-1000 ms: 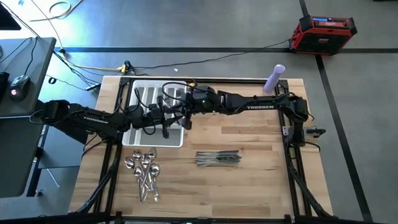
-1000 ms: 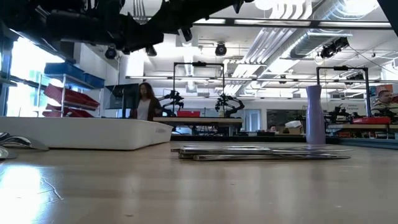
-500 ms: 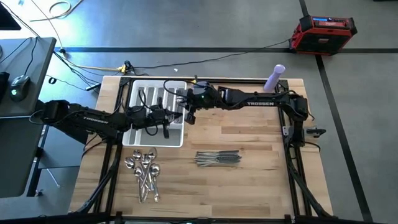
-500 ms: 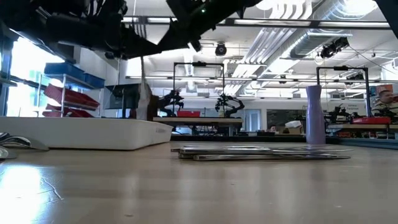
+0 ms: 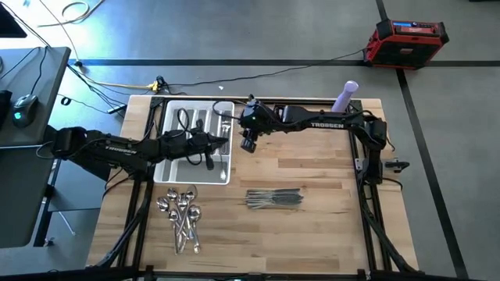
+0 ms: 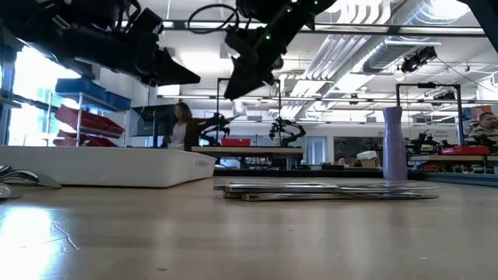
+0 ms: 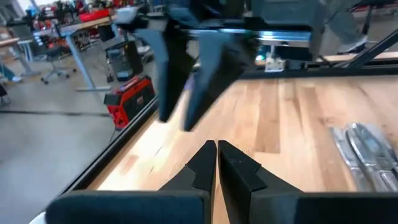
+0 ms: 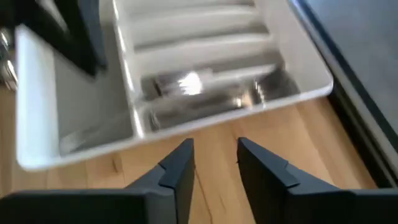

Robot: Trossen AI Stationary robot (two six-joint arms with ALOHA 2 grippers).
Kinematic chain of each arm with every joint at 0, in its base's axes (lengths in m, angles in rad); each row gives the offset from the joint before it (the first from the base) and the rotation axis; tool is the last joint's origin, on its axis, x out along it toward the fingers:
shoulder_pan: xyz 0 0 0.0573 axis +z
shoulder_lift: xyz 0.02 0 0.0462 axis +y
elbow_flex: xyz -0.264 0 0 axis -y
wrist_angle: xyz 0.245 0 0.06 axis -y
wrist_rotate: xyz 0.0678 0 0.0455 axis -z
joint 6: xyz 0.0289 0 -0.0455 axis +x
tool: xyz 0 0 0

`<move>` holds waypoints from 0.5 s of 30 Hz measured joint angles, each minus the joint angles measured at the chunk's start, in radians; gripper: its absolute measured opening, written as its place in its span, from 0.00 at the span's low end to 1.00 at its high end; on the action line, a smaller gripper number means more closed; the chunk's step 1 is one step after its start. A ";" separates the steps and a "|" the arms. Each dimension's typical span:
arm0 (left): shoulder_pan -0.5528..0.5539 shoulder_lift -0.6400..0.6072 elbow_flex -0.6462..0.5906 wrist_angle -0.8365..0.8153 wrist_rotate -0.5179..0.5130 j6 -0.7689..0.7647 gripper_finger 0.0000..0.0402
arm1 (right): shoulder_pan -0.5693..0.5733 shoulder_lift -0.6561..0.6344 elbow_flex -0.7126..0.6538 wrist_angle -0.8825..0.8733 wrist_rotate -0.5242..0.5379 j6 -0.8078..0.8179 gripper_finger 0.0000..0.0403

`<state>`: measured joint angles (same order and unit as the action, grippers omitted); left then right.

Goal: Sort silverware
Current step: Put the fork in the silverware tray

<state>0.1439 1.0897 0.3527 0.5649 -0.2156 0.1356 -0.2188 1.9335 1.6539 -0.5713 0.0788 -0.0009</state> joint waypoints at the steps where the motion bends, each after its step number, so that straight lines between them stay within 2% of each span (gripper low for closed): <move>1: 0.004 0.000 0.000 -0.008 0.000 -0.004 0.00 | 0.000 0.000 0.000 -0.022 0.001 -0.004 0.29; 5: 0.017 -0.002 0.000 -0.015 -0.018 -0.042 0.00 | 0.009 0.000 0.000 -0.107 0.049 -0.033 0.30; 9: 0.031 -0.018 0.000 -0.060 -0.056 -0.164 0.00 | 0.020 0.000 0.000 -0.186 0.098 -0.060 0.30; 12: 0.051 -0.021 0.001 -0.160 -0.009 -0.285 0.02 | 0.024 0.000 0.000 -0.247 0.096 -0.024 0.30; 15: 0.066 -0.021 0.032 -0.359 0.065 -0.373 0.08 | 0.044 0.000 0.000 -0.279 0.087 0.024 0.30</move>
<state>0.2100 1.0683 0.3845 0.2057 -0.1503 -0.2375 -0.1750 1.9335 1.6539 -0.8503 0.1656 0.0233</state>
